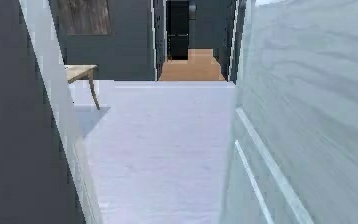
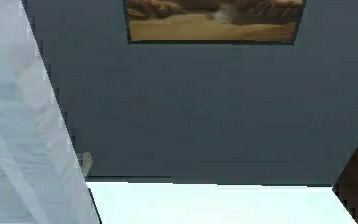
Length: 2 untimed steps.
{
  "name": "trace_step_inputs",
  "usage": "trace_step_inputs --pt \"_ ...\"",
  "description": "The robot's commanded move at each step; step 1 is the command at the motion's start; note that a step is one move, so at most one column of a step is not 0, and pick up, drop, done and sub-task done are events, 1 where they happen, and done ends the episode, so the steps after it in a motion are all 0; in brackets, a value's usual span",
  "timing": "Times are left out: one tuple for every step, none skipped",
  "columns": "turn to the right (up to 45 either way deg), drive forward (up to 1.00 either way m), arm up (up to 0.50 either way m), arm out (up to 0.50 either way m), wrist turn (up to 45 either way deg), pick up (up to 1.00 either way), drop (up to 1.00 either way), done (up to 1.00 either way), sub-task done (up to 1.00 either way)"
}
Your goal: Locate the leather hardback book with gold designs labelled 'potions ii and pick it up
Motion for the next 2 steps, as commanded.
trace_step_inputs --pt "0.0 1.0 0.0 0.0 0.0 0.0 0.0 0.0 0.0" --pt "3.0 0.0 0.0 0.0 0.0 0.0 0.0 0.0 0.0"
